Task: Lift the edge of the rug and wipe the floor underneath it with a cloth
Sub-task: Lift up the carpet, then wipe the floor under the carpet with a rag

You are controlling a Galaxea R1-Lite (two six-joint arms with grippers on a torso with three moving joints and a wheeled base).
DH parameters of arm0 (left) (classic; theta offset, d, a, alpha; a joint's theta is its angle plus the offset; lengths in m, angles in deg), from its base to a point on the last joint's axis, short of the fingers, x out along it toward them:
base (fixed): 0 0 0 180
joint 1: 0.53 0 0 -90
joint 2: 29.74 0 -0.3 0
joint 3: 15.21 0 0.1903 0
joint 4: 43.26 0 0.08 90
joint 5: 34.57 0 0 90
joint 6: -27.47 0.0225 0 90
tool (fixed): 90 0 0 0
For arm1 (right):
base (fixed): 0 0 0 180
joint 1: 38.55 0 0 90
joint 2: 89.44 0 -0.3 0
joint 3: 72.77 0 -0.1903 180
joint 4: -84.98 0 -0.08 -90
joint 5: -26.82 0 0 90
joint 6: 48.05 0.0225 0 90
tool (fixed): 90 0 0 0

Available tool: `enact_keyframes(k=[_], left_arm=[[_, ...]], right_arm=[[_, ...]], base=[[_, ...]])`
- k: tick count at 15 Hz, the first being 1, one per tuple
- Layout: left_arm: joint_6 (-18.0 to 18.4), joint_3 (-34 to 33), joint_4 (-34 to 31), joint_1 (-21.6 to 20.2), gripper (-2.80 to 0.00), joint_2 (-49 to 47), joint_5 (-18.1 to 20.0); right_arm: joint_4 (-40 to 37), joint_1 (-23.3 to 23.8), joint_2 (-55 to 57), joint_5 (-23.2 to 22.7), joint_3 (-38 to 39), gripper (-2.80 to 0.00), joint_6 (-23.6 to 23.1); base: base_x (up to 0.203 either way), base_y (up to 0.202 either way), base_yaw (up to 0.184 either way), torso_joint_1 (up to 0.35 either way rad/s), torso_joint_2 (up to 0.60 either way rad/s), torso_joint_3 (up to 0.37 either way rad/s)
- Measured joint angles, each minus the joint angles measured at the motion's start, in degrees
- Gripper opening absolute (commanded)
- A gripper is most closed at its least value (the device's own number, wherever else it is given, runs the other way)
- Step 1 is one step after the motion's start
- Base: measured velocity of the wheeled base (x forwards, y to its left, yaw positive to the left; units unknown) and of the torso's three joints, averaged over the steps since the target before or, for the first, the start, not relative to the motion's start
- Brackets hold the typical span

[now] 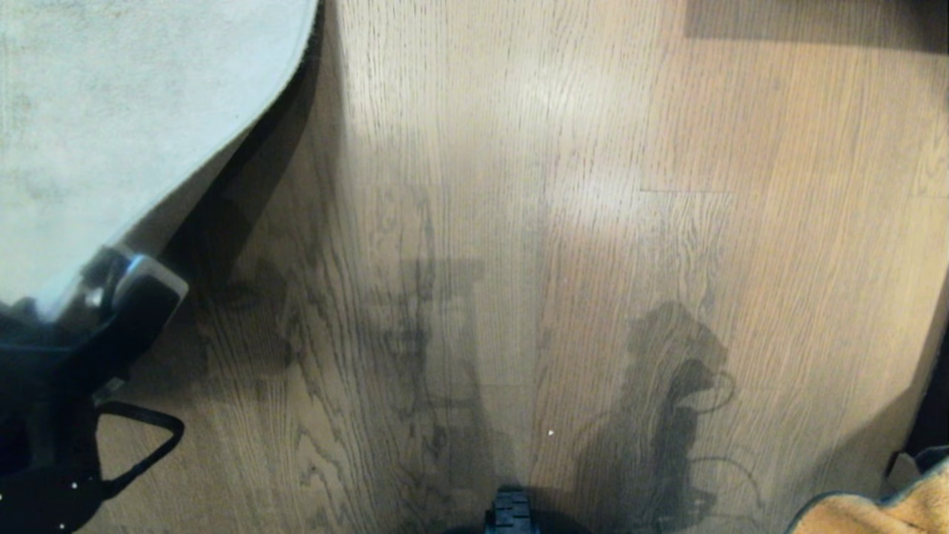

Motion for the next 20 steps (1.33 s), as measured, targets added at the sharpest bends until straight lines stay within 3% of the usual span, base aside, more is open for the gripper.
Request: enact_keyframes(k=[10, 20], left_arm=[[-0.13, -0.15, 0.09, 0.01, -2.80, 0.28, 0.02], [-0.27, -0.91, 0.24, 0.01, -2.80, 0.59, 0.09]], right_arm=[[-0.02, 0.00, 0.00, 0.01, 0.00, -2.80, 0.00], [-0.02, 0.00, 0.00, -0.02, 0.00, -2.80, 0.00]], base=[[0.000, 0.009, -0.001, 0.000, 0.00, 0.001], [0.000, 0.186, -0.002, 0.003, 0.00, 0.002]])
